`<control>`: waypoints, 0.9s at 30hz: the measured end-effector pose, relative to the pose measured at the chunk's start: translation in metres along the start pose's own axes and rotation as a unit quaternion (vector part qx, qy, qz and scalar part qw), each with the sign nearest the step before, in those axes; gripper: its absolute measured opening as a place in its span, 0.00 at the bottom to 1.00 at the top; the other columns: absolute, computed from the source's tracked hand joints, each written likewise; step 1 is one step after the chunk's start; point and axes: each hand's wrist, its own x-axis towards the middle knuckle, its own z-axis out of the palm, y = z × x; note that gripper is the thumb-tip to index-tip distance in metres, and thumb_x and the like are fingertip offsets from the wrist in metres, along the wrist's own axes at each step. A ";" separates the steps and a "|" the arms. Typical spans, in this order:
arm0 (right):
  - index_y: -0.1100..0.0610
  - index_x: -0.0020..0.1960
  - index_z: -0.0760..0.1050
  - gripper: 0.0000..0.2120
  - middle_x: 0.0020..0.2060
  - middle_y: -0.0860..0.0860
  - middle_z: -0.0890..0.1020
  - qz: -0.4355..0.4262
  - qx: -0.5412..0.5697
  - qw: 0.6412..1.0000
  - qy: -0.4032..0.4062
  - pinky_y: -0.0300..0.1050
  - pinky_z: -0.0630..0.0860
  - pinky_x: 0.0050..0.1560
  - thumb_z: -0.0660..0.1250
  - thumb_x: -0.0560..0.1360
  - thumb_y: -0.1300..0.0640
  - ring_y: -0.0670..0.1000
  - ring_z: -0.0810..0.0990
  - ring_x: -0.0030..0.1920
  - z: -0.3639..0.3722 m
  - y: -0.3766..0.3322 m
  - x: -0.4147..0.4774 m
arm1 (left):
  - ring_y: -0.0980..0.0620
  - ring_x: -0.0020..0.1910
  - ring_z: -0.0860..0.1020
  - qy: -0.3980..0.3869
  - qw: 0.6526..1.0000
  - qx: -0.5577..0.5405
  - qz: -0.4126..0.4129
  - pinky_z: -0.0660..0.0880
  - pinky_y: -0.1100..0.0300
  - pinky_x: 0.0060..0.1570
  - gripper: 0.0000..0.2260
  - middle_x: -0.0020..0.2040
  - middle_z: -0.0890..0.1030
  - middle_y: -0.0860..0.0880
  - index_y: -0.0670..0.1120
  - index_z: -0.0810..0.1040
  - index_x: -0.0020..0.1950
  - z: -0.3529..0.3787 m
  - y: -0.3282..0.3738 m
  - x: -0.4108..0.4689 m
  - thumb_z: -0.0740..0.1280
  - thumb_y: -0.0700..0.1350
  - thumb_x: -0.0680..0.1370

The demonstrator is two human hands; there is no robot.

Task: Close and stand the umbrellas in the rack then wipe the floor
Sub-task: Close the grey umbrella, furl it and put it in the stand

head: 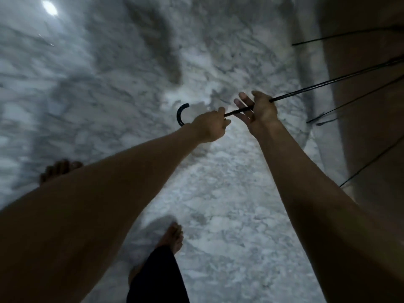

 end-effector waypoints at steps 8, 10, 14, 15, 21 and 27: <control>0.61 0.60 0.67 0.08 0.41 0.56 0.82 0.057 0.084 0.989 -0.104 0.48 0.82 0.45 0.54 0.83 0.61 0.56 0.83 0.50 -0.012 -0.127 -0.156 | 0.38 0.42 0.80 0.110 0.967 0.216 0.074 0.70 0.54 0.39 0.19 0.43 0.81 0.39 0.41 0.73 0.55 -0.149 0.128 -0.138 0.52 0.54 0.83; 0.61 0.56 0.68 0.06 0.40 0.55 0.81 0.069 0.105 0.984 -0.126 0.48 0.79 0.51 0.54 0.84 0.62 0.55 0.82 0.47 -0.019 -0.162 -0.202 | 0.38 0.42 0.80 0.108 0.958 0.251 0.084 0.70 0.54 0.38 0.19 0.43 0.81 0.39 0.40 0.75 0.54 -0.188 0.169 -0.169 0.52 0.53 0.83; 0.59 0.43 0.69 0.11 0.29 0.53 0.80 0.074 0.146 0.973 -0.165 0.46 0.81 0.36 0.55 0.83 0.61 0.51 0.83 0.30 -0.046 -0.211 -0.275 | 0.40 0.37 0.77 0.089 0.955 0.269 0.089 0.67 0.56 0.35 0.19 0.41 0.80 0.39 0.42 0.75 0.46 -0.245 0.239 -0.221 0.52 0.53 0.83; 0.58 0.43 0.70 0.10 0.29 0.52 0.81 0.068 0.143 0.973 -0.171 0.45 0.82 0.35 0.56 0.83 0.60 0.51 0.84 0.32 -0.058 -0.223 -0.295 | 0.40 0.37 0.76 0.089 0.953 0.274 0.092 0.66 0.56 0.35 0.19 0.41 0.80 0.39 0.41 0.75 0.46 -0.258 0.259 -0.235 0.52 0.53 0.83; 0.60 0.49 0.73 0.07 0.38 0.52 0.85 0.007 0.206 0.973 -0.109 0.47 0.82 0.50 0.58 0.82 0.61 0.48 0.85 0.37 -0.142 -0.284 -0.385 | 0.43 0.32 0.75 0.068 0.928 0.333 0.151 0.67 0.57 0.31 0.17 0.34 0.76 0.43 0.41 0.77 0.42 -0.316 0.363 -0.300 0.57 0.52 0.81; 0.66 0.59 0.73 0.11 0.46 0.56 0.82 -0.021 0.304 0.952 0.018 0.42 0.80 0.30 0.56 0.82 0.62 0.51 0.86 0.39 -0.226 -0.296 -0.461 | 0.44 0.31 0.75 0.039 0.882 0.409 0.230 0.63 0.59 0.30 0.21 0.29 0.74 0.47 0.44 0.78 0.37 -0.350 0.447 -0.353 0.57 0.56 0.79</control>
